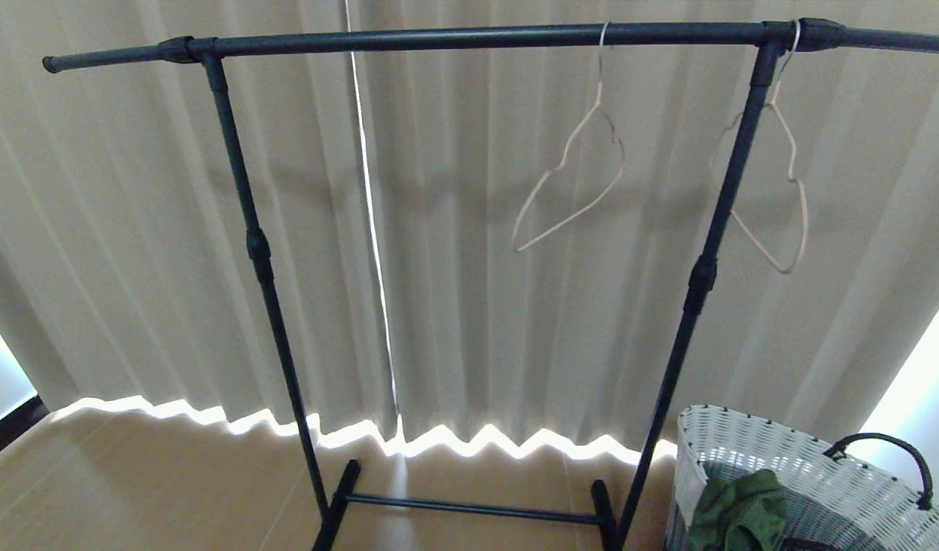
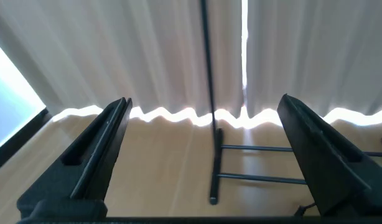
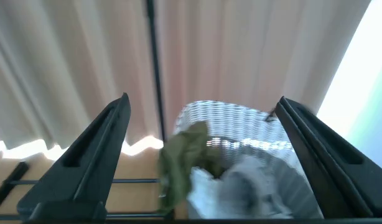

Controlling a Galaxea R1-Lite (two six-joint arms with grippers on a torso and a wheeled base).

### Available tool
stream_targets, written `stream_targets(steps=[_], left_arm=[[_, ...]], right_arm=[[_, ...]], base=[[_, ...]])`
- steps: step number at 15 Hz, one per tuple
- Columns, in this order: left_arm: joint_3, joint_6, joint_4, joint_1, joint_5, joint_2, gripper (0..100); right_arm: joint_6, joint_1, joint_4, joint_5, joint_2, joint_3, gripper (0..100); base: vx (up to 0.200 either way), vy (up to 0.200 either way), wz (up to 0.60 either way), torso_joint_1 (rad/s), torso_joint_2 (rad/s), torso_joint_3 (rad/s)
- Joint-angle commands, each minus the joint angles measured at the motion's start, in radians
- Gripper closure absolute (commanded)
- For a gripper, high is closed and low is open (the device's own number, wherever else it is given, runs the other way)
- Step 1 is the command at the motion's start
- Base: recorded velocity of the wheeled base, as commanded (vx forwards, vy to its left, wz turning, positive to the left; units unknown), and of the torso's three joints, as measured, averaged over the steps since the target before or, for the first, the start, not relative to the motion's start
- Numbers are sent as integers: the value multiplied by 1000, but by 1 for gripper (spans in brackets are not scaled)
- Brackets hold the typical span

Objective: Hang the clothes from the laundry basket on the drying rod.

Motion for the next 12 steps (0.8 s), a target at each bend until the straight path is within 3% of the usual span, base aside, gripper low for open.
stream_targets(steps=[1, 4, 12], left_arm=[[0, 0, 0, 0, 0, 2, 0], [0, 1, 0, 0, 0, 2, 0], [0, 1, 0, 0, 0, 0, 0]], right_arm=[[0, 0, 0, -1, 1, 0, 0], [0, 0, 0, 1, 1, 0, 0], [0, 0, 0, 1, 1, 0, 0]], base=[[0, -200, 0, 7, 2, 2], [0, -200, 0, -2, 1, 4], [0, 0, 0, 0, 0, 0]])
